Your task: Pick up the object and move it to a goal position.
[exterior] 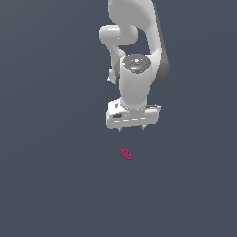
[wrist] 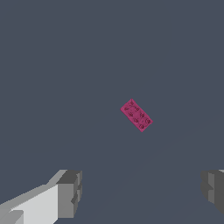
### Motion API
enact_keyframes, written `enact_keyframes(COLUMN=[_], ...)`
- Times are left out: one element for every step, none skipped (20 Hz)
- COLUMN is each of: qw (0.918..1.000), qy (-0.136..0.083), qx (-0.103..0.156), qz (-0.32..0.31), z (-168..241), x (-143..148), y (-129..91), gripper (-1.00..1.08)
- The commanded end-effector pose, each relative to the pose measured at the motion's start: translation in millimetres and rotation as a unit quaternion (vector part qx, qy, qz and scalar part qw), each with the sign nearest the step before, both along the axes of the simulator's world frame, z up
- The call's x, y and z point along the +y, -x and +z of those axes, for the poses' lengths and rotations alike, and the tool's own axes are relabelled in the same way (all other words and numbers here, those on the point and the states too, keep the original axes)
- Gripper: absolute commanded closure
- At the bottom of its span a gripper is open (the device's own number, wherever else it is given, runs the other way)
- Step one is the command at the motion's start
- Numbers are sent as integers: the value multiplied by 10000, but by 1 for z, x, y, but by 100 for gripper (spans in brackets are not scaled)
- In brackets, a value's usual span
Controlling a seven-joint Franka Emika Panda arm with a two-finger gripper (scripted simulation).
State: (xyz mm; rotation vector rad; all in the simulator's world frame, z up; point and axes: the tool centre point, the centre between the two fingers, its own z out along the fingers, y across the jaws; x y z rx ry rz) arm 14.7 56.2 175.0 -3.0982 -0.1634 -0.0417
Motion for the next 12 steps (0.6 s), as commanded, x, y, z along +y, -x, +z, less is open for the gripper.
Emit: enact_keyframes(qw=[9999, 9997, 9994, 9991, 9985, 9979, 9971, 9960, 9947, 9932, 9914, 9895], qy=[20, 29, 39, 50, 60, 72, 83, 95, 107, 119, 130, 141], qx=[2, 2, 3, 3, 4, 5, 6, 7, 9, 10, 12, 14], qz=[165, 247, 336, 432, 535, 645, 763, 887, 1018, 1156, 1299, 1441], z=[-5, -7, -10, -12, -15, -18, -22, -25, -29, -33, -37, -41], x=[-1, -1, -2, -2, -3, -3, -4, -4, -5, -5, -6, -7], y=[-2, -4, -5, -6, -8, -9, -11, -13, -15, -17, -18, -20], gripper=[-92, -92, -92, -92, -92, -92, -92, -92, -92, -92, -92, -92])
